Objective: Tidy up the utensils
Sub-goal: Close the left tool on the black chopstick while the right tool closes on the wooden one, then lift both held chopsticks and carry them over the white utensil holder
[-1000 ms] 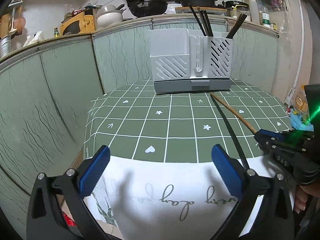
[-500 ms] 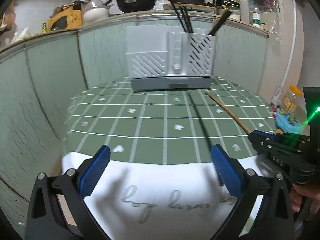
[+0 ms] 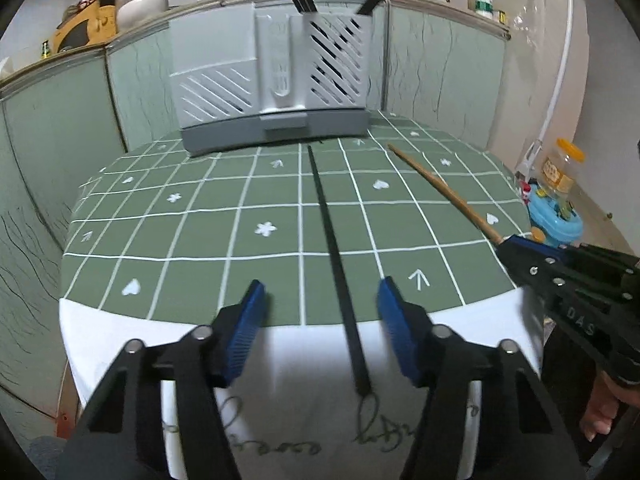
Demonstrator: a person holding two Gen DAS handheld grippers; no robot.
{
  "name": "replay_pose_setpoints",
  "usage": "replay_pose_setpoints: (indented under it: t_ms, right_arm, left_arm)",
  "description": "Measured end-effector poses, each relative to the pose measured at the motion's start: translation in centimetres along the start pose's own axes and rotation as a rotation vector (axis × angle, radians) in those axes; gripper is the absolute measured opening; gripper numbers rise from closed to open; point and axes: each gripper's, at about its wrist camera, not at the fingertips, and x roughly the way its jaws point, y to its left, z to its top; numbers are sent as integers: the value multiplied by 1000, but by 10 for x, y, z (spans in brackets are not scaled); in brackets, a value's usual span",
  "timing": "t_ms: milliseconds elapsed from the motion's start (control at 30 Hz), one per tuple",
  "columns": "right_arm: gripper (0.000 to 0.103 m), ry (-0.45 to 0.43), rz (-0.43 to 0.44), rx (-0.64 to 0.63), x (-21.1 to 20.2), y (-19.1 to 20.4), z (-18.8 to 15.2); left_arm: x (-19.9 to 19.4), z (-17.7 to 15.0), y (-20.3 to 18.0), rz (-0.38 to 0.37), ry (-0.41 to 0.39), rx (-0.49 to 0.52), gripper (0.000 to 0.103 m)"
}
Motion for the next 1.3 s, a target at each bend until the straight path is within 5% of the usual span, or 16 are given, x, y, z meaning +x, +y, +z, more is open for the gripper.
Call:
replay_pose_setpoints:
  t_ms: [133, 200, 267, 800, 1300]
  right_arm:
    - [6, -5, 1, -4, -2, -2, -3]
    - [6, -8, 3, -5, -2, -1, -3]
    - [6, -8, 2, -5, -2, -1, -3]
    - [6, -28, 59, -40, -16, 15, 3]
    - [6, -139, 86, -71, -60, 16, 56]
  left_arm:
    - [3, -1, -6, 69, -17, 34, 37]
    - [3, -2, -4, 118, -24, 44, 15]
    - [2, -1, 4, 112, -25, 19, 9]
    - [-28, 6, 32, 63, -42, -58, 8]
    - [-79, 47, 57, 61, -143, -73, 8]
